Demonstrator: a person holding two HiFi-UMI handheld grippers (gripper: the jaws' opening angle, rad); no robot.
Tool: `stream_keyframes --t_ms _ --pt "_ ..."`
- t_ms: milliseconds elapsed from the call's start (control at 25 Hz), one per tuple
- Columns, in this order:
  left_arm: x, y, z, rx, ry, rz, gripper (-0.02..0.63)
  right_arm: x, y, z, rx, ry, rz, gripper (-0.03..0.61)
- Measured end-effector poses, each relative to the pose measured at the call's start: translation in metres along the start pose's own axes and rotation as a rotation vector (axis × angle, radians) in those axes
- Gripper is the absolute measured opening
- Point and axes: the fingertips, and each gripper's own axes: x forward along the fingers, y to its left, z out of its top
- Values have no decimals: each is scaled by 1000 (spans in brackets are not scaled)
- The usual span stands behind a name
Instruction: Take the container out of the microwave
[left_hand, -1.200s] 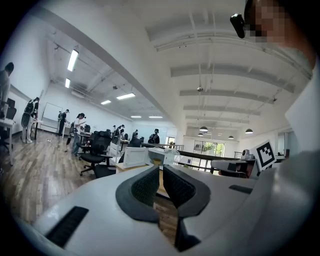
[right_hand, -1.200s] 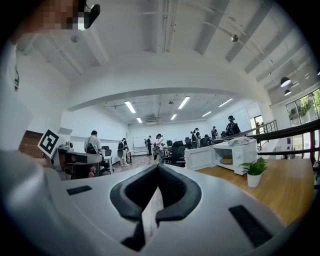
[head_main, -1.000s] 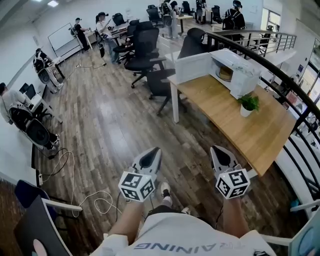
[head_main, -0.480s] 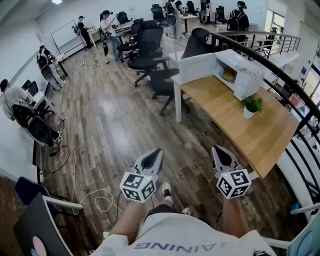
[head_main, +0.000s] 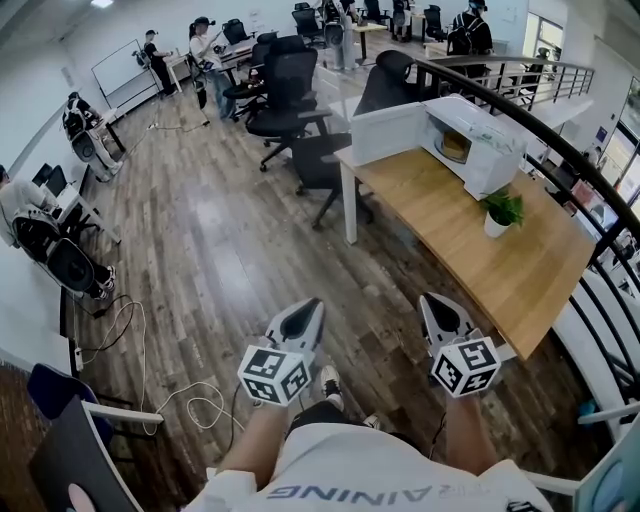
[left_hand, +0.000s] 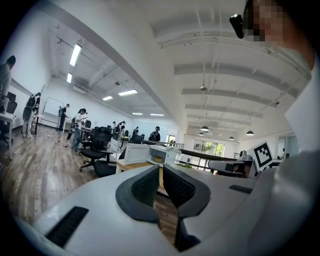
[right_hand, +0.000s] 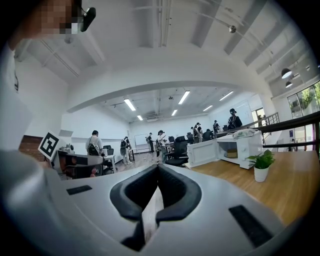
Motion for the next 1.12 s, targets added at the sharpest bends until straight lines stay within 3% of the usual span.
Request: stream_keyframes --t_ms 440,680,880,1120 --pt "50 63 17 -24 -6 -9 51 74 -16 8 -30 37 -12 21" --pt "79 112 25 -67 -24 -22 51 125 -15 34 -102 -37 -15 21" --pt "98 154 30 -93 -20 -32 52 172 -15 45 -137 -31 -30 22" --pt "117 192 36 -45 -7 -55 51 213 -10 37 -143 -11 -55 21"
